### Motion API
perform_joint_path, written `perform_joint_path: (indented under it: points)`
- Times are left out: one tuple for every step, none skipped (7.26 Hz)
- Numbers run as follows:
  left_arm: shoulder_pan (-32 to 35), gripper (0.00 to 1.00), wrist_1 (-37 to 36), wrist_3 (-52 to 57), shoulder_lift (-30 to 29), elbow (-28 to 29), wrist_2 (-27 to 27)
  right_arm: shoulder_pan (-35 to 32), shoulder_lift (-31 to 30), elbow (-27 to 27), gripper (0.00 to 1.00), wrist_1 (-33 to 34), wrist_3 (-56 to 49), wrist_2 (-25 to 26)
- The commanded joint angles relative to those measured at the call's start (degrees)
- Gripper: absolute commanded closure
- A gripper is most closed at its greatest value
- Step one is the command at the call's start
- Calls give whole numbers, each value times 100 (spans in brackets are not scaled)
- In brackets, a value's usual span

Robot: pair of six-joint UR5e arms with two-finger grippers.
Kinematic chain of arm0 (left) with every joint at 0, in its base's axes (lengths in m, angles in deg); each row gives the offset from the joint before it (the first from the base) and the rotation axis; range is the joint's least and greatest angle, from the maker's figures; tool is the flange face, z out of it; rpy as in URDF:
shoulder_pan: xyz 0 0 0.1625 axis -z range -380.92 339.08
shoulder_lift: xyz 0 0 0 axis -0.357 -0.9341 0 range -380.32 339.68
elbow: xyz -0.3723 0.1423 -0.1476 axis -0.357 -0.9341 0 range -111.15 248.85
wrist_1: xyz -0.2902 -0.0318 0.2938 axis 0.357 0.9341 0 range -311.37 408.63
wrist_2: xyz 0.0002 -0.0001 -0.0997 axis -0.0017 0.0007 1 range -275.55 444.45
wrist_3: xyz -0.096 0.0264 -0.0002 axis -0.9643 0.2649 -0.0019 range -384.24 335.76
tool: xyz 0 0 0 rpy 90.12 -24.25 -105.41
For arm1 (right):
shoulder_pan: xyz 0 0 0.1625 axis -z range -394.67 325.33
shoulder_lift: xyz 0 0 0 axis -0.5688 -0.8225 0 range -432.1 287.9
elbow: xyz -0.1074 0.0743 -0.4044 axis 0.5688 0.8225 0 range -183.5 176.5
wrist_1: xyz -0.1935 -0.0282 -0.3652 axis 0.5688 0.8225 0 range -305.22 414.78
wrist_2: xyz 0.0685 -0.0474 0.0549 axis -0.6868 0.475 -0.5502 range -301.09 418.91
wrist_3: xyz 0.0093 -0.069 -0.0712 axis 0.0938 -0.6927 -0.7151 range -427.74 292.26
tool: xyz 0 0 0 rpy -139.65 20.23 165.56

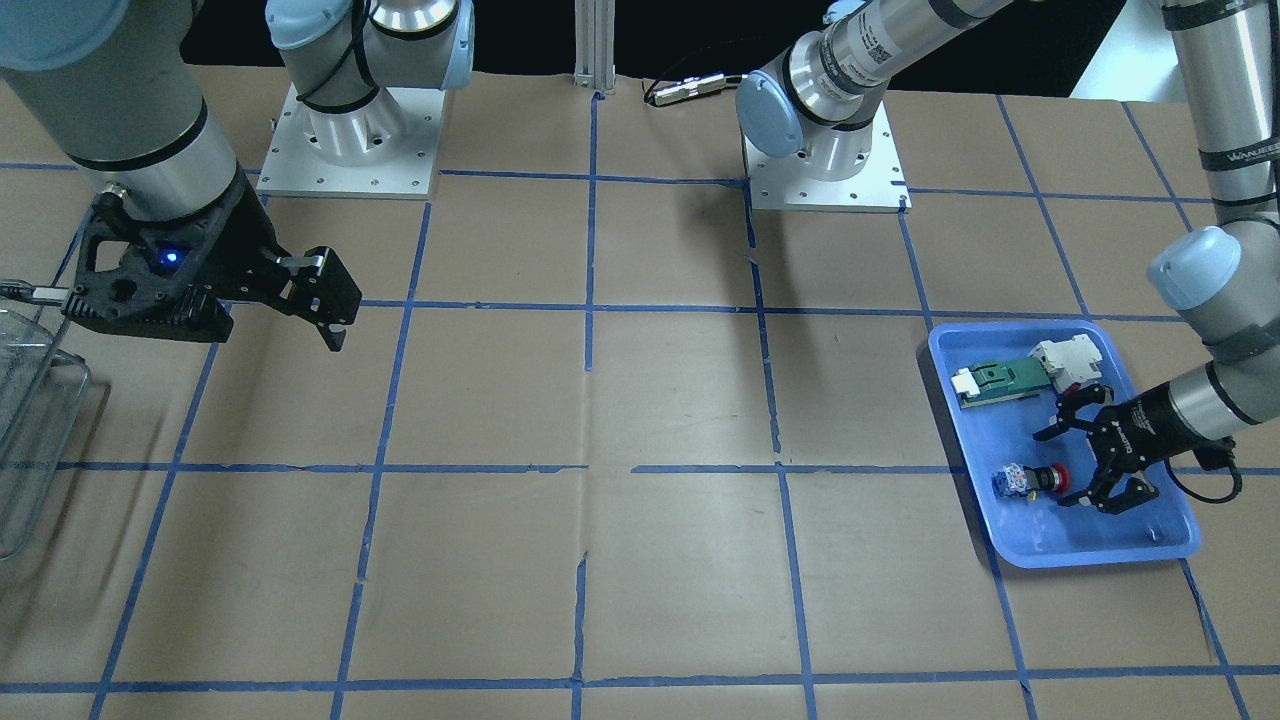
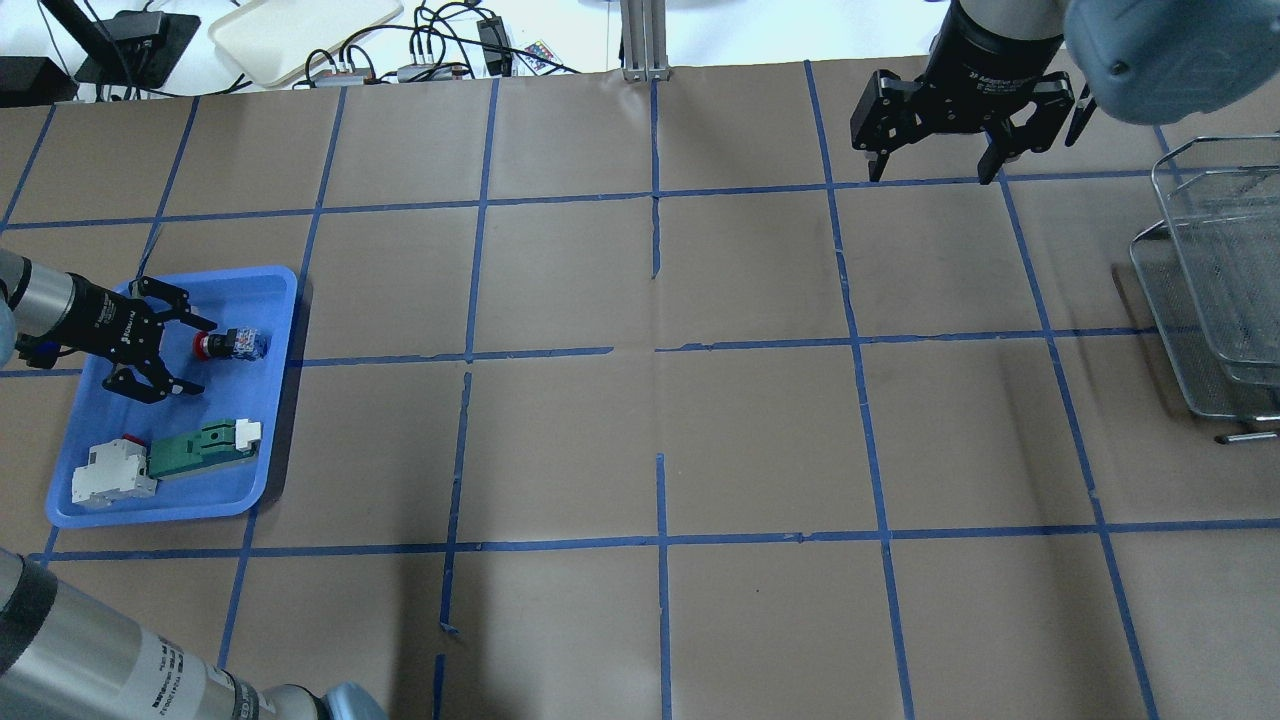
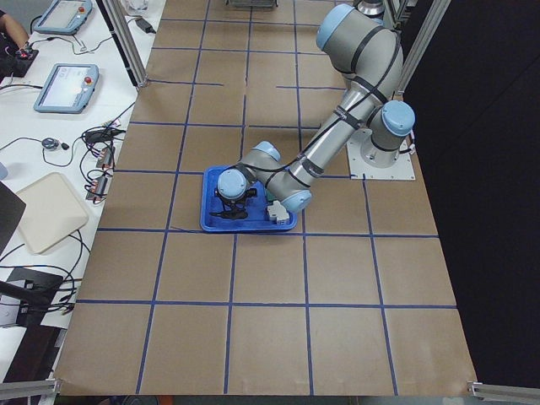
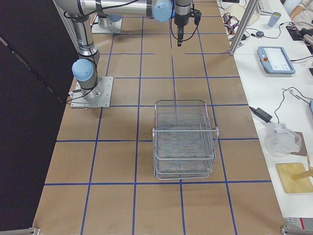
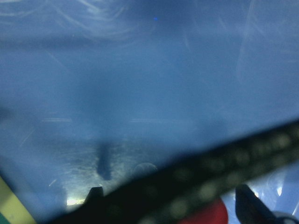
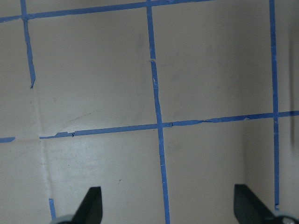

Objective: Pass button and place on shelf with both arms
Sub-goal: 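Lower the left gripper onto the red push button and close it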

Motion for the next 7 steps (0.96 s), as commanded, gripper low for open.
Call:
perform_joint_path:
  points:
    - [0,86,14,-7,6,26,-17,6,17,3,0,6,-3,3]
    - [0,93,40,-16,15,26,-26,6,17,3,0,-2,-3,3]
    - [0,100,66,-16,50,35,-18,6,17,3,0,-2,-3,3]
    - [8,100,302,-7,102,78,-9,6,17,-6,0,-2,-3,3]
    - [8,100,452,2,146,105,35,6,17,-6,0,-2,-3,3]
    - [8,100,549,45,182,114,288,-2,25,-6,0,-2,-3,3]
    - [26,100,585,220,260,114,299,-3,17,-6,0,-2,-3,3]
